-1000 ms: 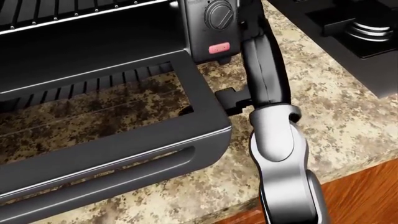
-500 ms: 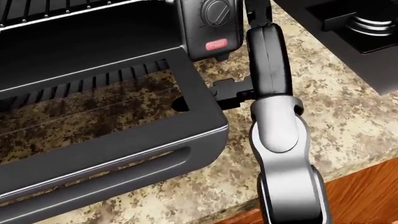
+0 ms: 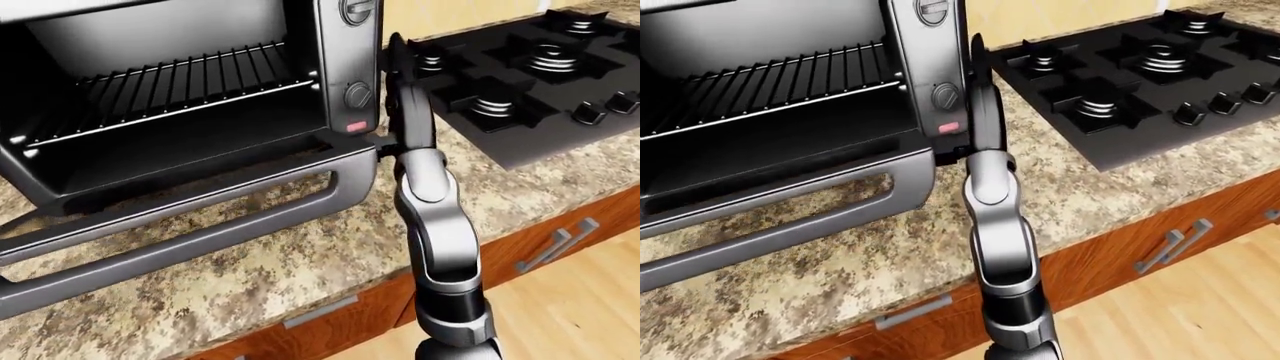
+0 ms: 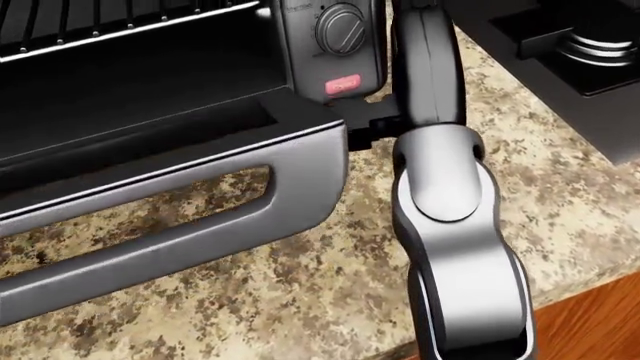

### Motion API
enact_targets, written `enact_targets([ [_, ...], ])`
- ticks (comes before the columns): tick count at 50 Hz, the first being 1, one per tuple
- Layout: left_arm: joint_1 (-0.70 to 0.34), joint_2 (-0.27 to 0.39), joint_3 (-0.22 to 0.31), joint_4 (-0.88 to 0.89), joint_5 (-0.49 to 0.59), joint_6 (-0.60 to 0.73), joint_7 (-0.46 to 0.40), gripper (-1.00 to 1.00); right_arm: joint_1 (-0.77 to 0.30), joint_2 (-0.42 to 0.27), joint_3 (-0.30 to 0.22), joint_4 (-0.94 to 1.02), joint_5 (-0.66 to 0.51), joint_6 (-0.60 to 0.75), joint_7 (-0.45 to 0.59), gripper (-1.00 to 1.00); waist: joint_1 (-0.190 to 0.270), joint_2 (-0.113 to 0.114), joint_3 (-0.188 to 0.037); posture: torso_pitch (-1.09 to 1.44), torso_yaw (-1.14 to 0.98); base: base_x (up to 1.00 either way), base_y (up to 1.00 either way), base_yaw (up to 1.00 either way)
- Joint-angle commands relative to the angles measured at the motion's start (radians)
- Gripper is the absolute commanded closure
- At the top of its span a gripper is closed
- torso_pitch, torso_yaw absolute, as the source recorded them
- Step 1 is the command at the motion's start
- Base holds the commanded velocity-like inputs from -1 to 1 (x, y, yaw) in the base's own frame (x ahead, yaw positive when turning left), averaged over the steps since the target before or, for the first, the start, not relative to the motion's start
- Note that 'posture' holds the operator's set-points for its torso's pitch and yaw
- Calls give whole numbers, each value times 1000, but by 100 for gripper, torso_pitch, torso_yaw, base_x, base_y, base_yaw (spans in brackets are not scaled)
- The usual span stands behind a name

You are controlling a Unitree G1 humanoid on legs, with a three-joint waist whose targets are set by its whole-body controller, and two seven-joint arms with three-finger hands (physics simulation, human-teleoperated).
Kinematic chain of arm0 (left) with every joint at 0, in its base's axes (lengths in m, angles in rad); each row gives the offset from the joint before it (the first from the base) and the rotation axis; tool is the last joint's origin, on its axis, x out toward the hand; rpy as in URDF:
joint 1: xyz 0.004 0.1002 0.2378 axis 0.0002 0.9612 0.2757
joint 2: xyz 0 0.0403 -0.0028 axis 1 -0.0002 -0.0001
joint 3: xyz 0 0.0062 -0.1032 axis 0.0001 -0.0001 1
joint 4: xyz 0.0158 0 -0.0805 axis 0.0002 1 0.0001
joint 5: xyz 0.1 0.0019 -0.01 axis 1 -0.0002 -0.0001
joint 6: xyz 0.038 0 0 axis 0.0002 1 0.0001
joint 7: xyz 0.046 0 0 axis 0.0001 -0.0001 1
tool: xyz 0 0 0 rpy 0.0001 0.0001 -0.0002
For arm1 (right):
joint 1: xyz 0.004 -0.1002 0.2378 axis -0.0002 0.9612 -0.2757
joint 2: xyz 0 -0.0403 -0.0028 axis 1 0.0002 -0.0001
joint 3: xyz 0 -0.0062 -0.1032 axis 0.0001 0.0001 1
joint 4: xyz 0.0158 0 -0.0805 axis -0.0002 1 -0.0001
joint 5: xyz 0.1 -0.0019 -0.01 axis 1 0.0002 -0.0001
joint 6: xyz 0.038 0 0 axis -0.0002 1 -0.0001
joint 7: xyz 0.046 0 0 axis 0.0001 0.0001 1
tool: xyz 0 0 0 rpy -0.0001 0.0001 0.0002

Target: Close the toaster oven door.

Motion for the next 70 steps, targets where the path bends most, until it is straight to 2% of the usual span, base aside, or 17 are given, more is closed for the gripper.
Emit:
enact_targets([
  [1, -14, 31, 20, -30, 1, -31, 0, -100, -76, 7, 1, -76, 30, -69, -23, -100, 1, 9, -35, 0, 0, 0, 0, 0],
  [23, -10, 30, 26, -28, 11, -34, -4, -100, -266, 4, -11, 1, 101, -11, -96, -100, -11, 21, -28, 0, 0, 0, 0, 0],
  [33, -11, 33, 26, -24, 8, -34, -2, -100, -322, 7, -12, 81, 109, -49, -118, -100, -13, 27, -28, 0, 0, 0, 0, 0],
  [41, -8, 29, 25, -22, 12, -39, -5, -100, -411, 7, -25, 217, 126, -112, -153, -100, -15, 30, -28, 0, 0, 0, 0, 0],
  [54, -4, 28, 29, -16, 15, -43, -10, -100, -458, 4, -28, 290, 136, -148, -177, -100, -12, 29, -30, 0, 0, 0, 0, 0],
  [60, -1, 24, 31, -27, 14, -38, -10, -100, -523, -4, -37, 369, 150, -178, -189, -100, -12, 29, -31, 0, 0, 0, 0, 0],
  [70, 32, -16, 43, -75, 37, -30, -33, -100, -599, -12, -41, 463, 166, -215, -205, -100, -16, 31, -29, 0, 0, 0, 0, 0],
])
